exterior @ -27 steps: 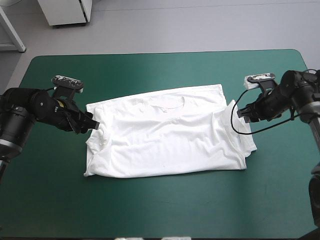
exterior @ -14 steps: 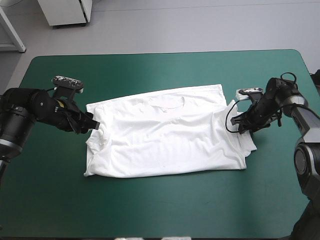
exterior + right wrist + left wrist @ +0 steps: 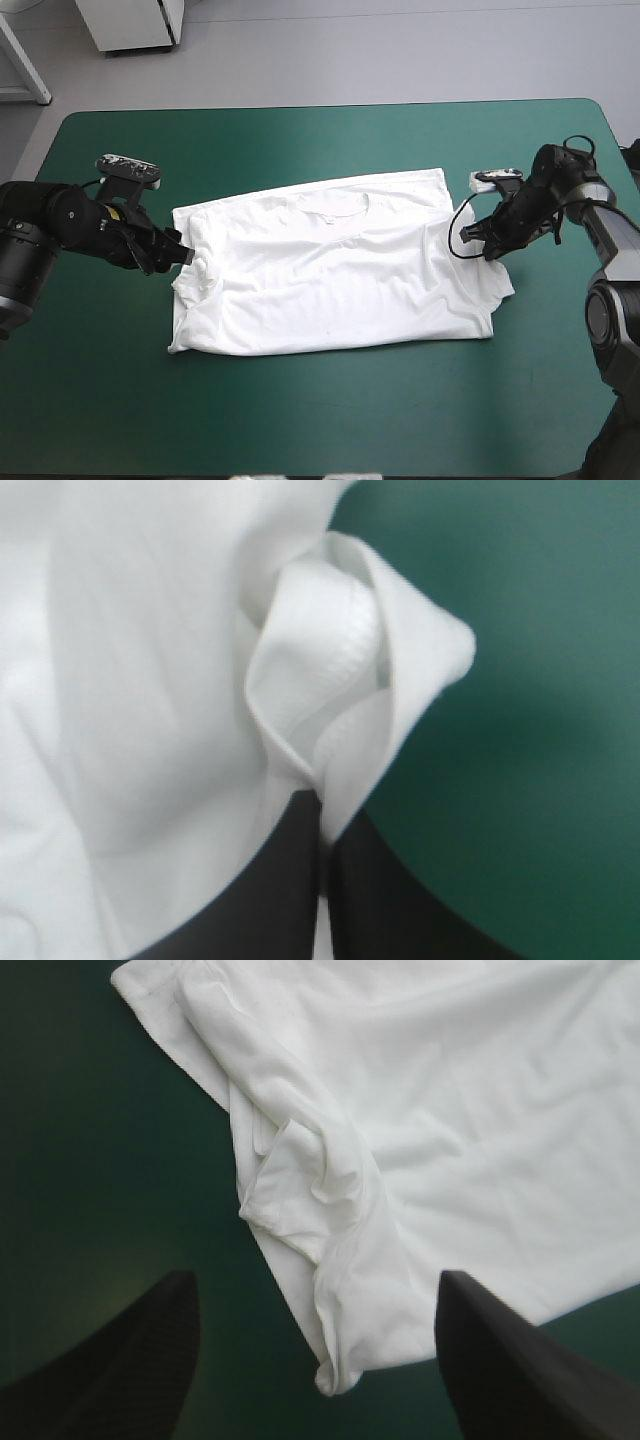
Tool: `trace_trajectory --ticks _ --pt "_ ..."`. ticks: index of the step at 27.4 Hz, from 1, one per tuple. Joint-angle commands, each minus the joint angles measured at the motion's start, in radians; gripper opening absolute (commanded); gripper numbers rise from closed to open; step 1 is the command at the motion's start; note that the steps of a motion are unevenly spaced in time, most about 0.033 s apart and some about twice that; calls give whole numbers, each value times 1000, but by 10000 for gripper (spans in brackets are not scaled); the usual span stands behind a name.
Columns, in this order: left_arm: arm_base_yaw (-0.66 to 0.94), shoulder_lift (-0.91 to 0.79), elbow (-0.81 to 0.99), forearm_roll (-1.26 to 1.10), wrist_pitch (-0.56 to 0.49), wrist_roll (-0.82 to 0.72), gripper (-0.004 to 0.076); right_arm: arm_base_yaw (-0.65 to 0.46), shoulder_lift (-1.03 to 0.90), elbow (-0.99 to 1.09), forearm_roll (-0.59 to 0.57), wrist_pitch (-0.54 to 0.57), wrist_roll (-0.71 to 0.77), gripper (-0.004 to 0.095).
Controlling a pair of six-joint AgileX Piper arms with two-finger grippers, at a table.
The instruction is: Fold the cloth
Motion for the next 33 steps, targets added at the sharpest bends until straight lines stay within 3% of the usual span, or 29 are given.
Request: trace_trajectory --ticks 1,8,16,28,30,33 --pt "-6 -42 -30 -16 -27 -12 493 2 -111 -85 28 43 3 -7" --pt "-9 -55 -30 -16 -29 -28 493 136 -193 -94 53 88 -2 -7" --pt "-55 -59 -30 8 -24 -28 493 353 -107 -94 34 29 -4 -9" --pt "-57 -59 -30 48 -1 -28 493 385 41 -119 -38 52 -8 -3" --pt "-57 -59 -30 45 5 -28 493 385 38 -158 -33 98 -3 32" --pt "-57 -98 -30 57 5 -27 493 385 -23 -196 8 94 -5 212"
